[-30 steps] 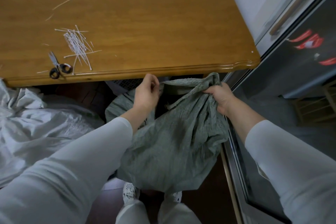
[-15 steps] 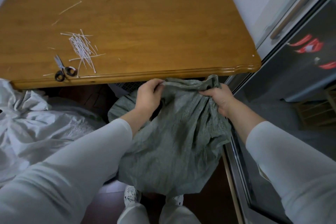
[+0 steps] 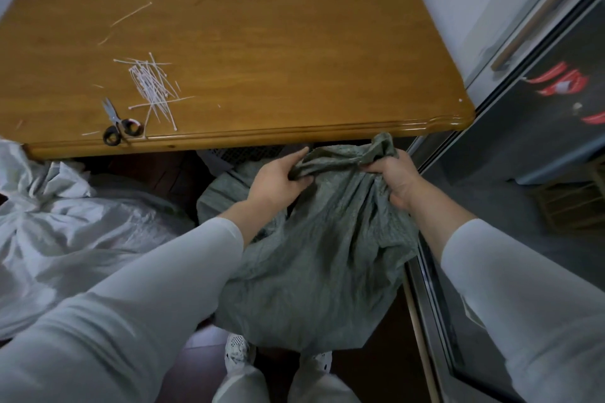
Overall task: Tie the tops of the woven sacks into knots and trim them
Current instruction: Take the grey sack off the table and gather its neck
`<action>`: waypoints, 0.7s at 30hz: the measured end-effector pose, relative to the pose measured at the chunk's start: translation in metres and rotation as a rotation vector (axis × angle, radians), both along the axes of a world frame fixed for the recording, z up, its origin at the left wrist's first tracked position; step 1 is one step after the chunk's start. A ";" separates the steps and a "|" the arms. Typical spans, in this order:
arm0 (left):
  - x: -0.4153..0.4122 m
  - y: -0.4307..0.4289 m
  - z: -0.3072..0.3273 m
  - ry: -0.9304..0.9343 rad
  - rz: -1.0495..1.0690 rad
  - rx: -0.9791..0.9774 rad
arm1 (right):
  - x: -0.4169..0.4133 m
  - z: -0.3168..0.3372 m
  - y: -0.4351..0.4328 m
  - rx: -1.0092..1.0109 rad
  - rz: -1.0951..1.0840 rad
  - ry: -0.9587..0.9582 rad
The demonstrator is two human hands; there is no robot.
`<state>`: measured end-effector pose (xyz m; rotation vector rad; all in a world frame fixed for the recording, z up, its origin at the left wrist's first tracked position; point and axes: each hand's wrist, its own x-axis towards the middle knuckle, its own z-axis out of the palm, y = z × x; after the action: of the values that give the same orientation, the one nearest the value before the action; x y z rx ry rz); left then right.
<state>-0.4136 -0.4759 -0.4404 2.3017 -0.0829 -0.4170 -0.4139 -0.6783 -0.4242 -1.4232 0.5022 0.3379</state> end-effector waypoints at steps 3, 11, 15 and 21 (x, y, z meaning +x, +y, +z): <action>0.000 -0.005 -0.003 -0.032 0.043 0.048 | -0.002 0.000 -0.002 0.004 0.013 -0.009; 0.025 -0.008 0.024 0.014 0.074 0.000 | 0.005 -0.003 0.000 -0.162 0.194 -0.035; 0.039 -0.004 0.037 0.061 0.060 -0.009 | 0.014 -0.002 0.006 -0.226 0.405 -0.079; 0.047 -0.016 0.042 0.139 -0.001 -0.031 | 0.029 -0.006 0.036 -0.443 0.484 -0.073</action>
<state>-0.3667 -0.4922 -0.3985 2.2354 -0.0216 -0.5714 -0.3846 -0.6418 -0.4303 -1.9831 0.1673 0.5827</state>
